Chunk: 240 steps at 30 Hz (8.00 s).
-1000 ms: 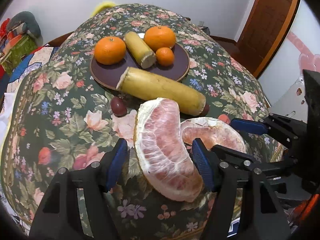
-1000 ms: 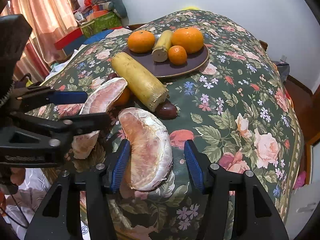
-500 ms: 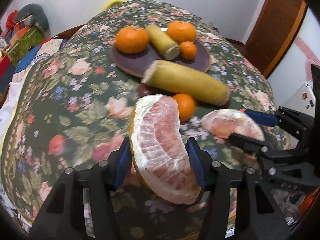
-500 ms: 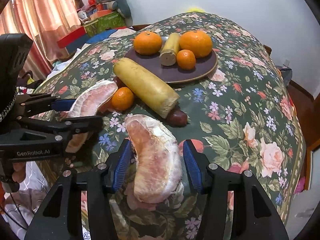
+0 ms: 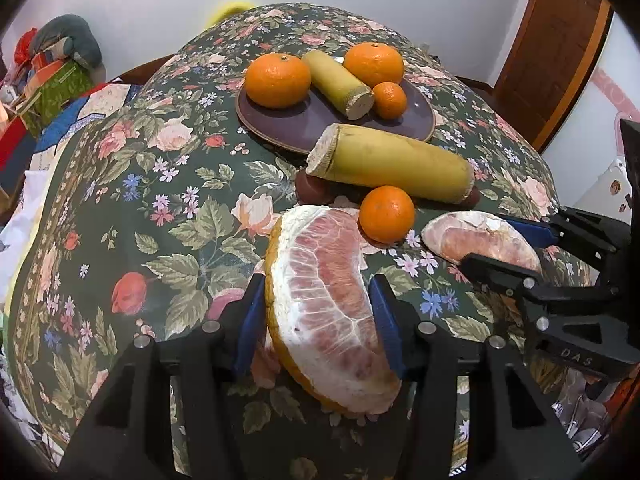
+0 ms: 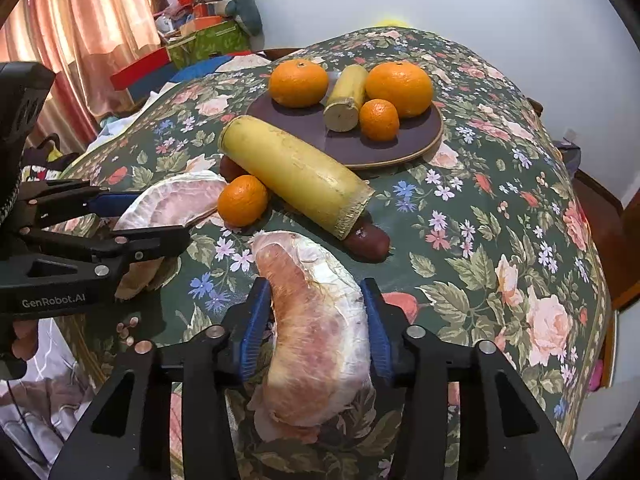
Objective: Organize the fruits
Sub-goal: 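Grasp and lift a pomelo segment with the left tool while the right tool grasps another, then lower the left tool's pomelo segment onto the plate while the right tool lowers its segment there, then open both tools on the plate and withdraw them from the segments, then grasp the banana with the right tool and lift it upright, then carry the banana onto the plate beside the pomelo and open the right tool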
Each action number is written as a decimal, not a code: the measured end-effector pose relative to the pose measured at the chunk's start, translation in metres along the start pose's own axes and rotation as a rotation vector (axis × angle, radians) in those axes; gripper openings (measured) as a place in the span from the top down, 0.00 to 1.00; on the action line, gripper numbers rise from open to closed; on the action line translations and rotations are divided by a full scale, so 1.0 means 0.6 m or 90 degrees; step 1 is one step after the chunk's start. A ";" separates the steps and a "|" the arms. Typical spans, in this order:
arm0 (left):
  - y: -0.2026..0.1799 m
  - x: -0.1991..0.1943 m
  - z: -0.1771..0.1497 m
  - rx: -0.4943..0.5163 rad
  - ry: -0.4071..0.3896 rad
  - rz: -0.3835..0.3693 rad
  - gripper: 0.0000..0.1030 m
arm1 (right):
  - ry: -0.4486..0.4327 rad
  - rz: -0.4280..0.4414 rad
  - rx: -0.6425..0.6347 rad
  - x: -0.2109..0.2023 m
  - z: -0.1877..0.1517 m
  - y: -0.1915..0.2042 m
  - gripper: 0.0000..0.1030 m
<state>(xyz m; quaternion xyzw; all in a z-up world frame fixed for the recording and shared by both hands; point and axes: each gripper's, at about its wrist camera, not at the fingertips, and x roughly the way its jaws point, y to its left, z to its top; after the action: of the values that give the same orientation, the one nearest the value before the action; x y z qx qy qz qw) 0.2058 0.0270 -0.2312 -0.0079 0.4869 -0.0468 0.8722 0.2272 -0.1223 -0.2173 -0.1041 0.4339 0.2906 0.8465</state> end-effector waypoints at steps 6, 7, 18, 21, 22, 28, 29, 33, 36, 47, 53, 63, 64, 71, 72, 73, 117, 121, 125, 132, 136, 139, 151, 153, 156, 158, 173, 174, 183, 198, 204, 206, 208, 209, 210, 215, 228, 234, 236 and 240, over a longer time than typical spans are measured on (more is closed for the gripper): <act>-0.001 -0.022 0.000 -0.001 -0.014 -0.003 0.51 | -0.019 0.004 0.011 -0.018 0.004 -0.003 0.73; -0.001 -0.029 0.001 -0.002 -0.021 -0.001 0.51 | -0.023 0.004 0.011 -0.022 0.005 -0.002 0.75; -0.003 -0.092 0.018 -0.007 -0.088 0.003 0.51 | -0.057 -0.008 0.003 -0.058 0.011 0.004 0.79; -0.004 -0.104 0.025 -0.007 -0.102 0.003 0.51 | -0.071 -0.008 0.005 -0.072 0.016 0.002 0.80; -0.004 -0.109 0.028 -0.007 -0.108 0.003 0.51 | -0.075 -0.008 0.005 -0.076 0.018 0.001 0.80; -0.004 -0.125 0.049 -0.007 -0.137 0.000 0.51 | -0.108 -0.015 0.011 -0.097 0.041 -0.007 0.80; -0.004 -0.127 0.054 -0.007 -0.140 -0.001 0.51 | -0.112 -0.015 0.013 -0.098 0.045 -0.008 0.81; -0.001 -0.129 0.072 -0.013 -0.156 -0.005 0.51 | -0.128 -0.014 0.016 -0.103 0.062 -0.013 0.81; 0.002 -0.128 0.085 -0.017 -0.165 -0.008 0.51 | -0.139 -0.014 0.015 -0.103 0.076 -0.017 0.81; 0.019 -0.110 0.138 -0.027 -0.188 -0.010 0.51 | -0.170 -0.017 0.016 -0.093 0.127 -0.029 0.81; 0.026 -0.083 0.169 -0.028 -0.188 -0.014 0.51 | -0.168 -0.023 0.007 -0.069 0.148 -0.036 0.81; 0.030 -0.028 0.207 -0.025 -0.174 -0.020 0.51 | -0.158 -0.006 0.010 -0.024 0.171 -0.045 0.81; 0.030 -0.022 0.210 -0.025 -0.173 -0.021 0.51 | -0.157 -0.004 0.011 -0.019 0.172 -0.045 0.81; 0.033 0.014 0.227 -0.030 -0.161 -0.024 0.51 | -0.132 0.010 0.018 0.025 0.177 -0.051 0.81; 0.033 0.019 0.230 -0.030 -0.159 -0.025 0.51 | -0.128 0.011 0.020 0.030 0.177 -0.054 0.81; 0.032 0.025 0.233 -0.030 -0.156 -0.027 0.51 | -0.124 0.012 0.022 0.035 0.178 -0.057 0.81; 0.010 -0.042 0.173 -0.011 -0.141 0.002 0.50 | -0.128 0.007 0.002 -0.050 0.134 -0.044 0.59; 0.001 -0.053 0.146 -0.011 -0.130 -0.004 0.50 | -0.132 -0.007 -0.004 -0.070 0.120 -0.039 0.58; -0.011 -0.050 0.120 -0.007 -0.109 -0.008 0.50 | -0.128 -0.014 -0.005 -0.085 0.104 -0.038 0.58; -0.032 -0.024 0.085 0.000 -0.064 -0.012 0.50 | -0.112 -0.019 -0.002 -0.095 0.073 -0.041 0.58; -0.046 -0.007 0.074 0.009 -0.045 -0.017 0.50 | -0.099 -0.018 0.001 -0.089 0.058 -0.044 0.57; -0.053 0.004 0.067 0.016 -0.034 -0.023 0.50 | -0.085 -0.018 0.002 -0.079 0.048 -0.045 0.57; -0.050 0.045 0.060 0.008 -0.011 -0.065 0.66 | -0.053 0.004 0.004 -0.032 0.045 -0.044 0.57; -0.049 0.045 0.060 0.006 -0.015 -0.073 0.68 | -0.049 0.009 0.003 -0.023 0.046 -0.042 0.57; -0.050 0.044 0.058 0.014 -0.022 -0.073 0.68 | -0.038 0.013 0.000 -0.006 0.050 -0.040 0.57; -0.047 0.042 0.057 0.012 -0.024 -0.077 0.68 | -0.031 0.019 0.000 0.004 0.052 -0.040 0.57; 0.001 0.024 0.050 -0.019 -0.040 -0.055 0.68 | -0.012 0.045 -0.033 0.036 0.062 -0.011 0.56; 0.001 0.021 0.050 -0.017 -0.043 -0.050 0.68 | -0.012 0.051 -0.034 0.034 0.062 -0.010 0.57; 0.006 -0.017 0.039 -0.018 -0.062 -0.040 0.68 | -0.014 0.052 -0.070 0.001 0.049 0.020 0.67; 0.025 -0.074 0.002 -0.031 -0.083 -0.020 0.68 | 0.008 0.050 -0.073 -0.041 0.017 0.044 0.89; 0.038 -0.072 -0.002 -0.044 -0.084 -0.021 0.68 | -0.023 0.035 -0.058 -0.035 0.047 0.039 0.60; 0.044 -0.069 0.000 -0.047 -0.083 -0.021 0.68 | -0.023 0.035 -0.059 -0.025 0.058 0.040 0.59; 0.049 -0.065 0.002 -0.049 -0.081 -0.020 0.68 | -0.020 0.037 -0.060 -0.013 0.068 0.041 0.60; 0.051 -0.062 0.003 -0.049 -0.081 -0.020 0.68 | -0.014 0.038 -0.059 -0.002 0.075 0.041 0.60; 0.053 -0.060 0.005 -0.049 -0.080 -0.017 0.68 | -0.010 0.041 -0.058 0.004 0.079 0.040 0.60; 0.061 -0.049 0.015 -0.045 -0.081 -0.007 0.68 | 0.016 0.052 -0.061 0.037 0.096 0.047 0.59; 0.062 -0.040 0.030 -0.049 -0.083 -0.011 0.68 | 0.008 0.049 -0.067 0.043 0.100 0.046 0.66; 0.052 -0.055 0.043 -0.040 -0.099 -0.009 0.68 | -0.044 0.056 -0.035 -0.006 0.102 0.026 0.67; 0.050 -0.060 0.049 -0.038 -0.106 -0.008 0.68 | -0.064 0.055 -0.018 -0.026 0.103 0.014 0.68; 0.050 -0.067 0.063 -0.039 -0.117 -0.010 0.68 | -0.094 0.048 0.008 -0.055 0.109 -0.010 0.68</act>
<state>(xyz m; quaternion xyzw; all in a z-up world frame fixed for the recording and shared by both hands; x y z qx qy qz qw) 0.2192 0.0593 -0.1792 -0.0430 0.4061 -0.0379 0.9120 0.2595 -0.1123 -0.1522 -0.0610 0.3756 0.3266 0.8652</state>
